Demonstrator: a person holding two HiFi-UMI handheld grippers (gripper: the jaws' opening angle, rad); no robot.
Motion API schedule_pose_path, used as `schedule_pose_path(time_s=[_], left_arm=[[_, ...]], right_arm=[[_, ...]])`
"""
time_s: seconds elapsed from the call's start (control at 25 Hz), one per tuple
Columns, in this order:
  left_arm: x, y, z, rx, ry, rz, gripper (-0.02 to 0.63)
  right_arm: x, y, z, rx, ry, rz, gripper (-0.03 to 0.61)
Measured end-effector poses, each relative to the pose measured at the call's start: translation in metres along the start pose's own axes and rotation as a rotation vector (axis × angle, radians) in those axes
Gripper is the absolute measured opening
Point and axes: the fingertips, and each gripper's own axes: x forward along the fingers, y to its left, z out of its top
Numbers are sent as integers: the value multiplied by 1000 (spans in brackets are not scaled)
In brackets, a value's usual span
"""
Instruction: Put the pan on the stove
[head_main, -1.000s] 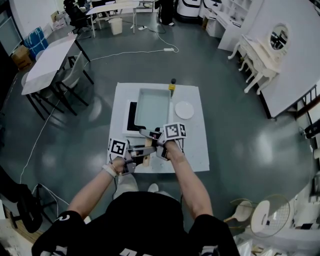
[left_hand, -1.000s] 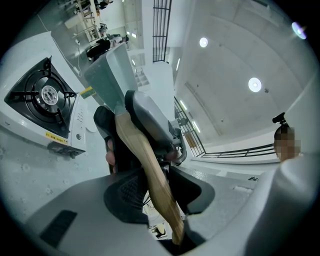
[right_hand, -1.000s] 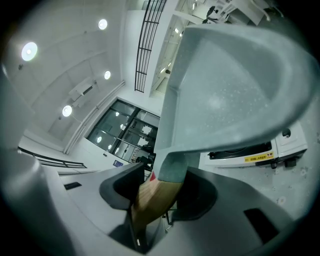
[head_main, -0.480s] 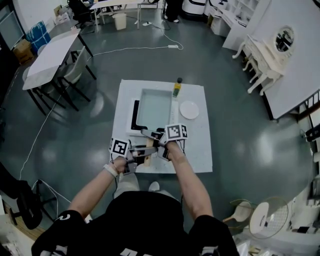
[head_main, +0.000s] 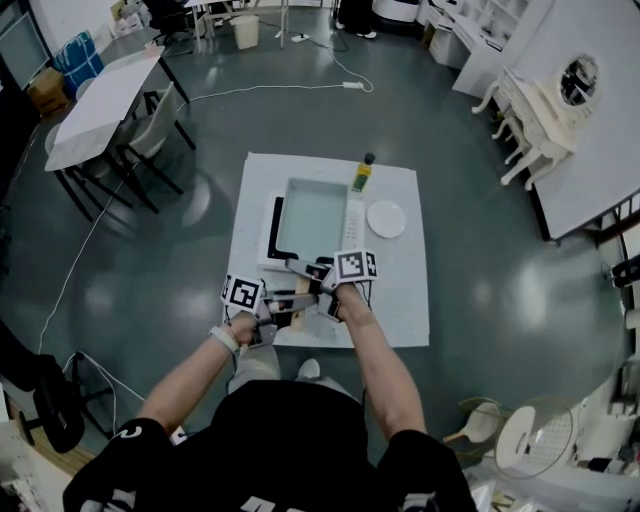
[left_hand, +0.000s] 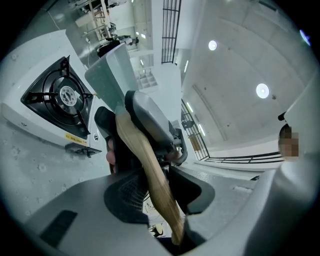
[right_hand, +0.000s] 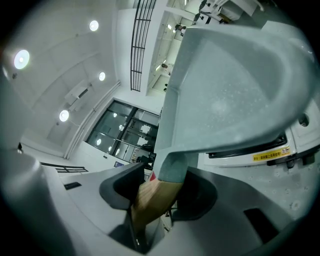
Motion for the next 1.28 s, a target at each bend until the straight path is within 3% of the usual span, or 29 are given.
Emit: schedule_pose_path(time_s=[0.12, 0.56, 0.68, 0.8, 0.88, 0.96, 1.04, 1.16, 1.28], left_arm=[[-4, 12, 3, 5, 8, 43, 120], [-7, 25, 7, -97, -7, 7, 120], [-9, 34, 11, -19, 10, 30, 120], [-9, 38, 10, -105, -2, 20, 120], [-10, 45, 11, -79, 6, 26, 120], [-12, 54, 13, -29, 20, 46, 120], [-13, 60, 13, -42, 21, 57, 120], [-13, 64, 13, -95, 11, 39, 120], [-15, 76, 16, -54, 24, 70, 120]], right_arm=[[4, -5, 3, 3, 1, 9, 166], [21, -27, 5, 24, 15, 11, 167], [24, -32, 5, 35, 21, 14, 169], [28, -40, 5, 40, 26, 2, 169], [28, -50, 4, 46, 31, -23, 169], [33, -50, 4, 33, 32, 11, 170], [40, -44, 7, -1, 30, 92, 170], [40, -65, 3, 58, 36, 6, 170], [41, -76, 3, 66, 39, -14, 172]])
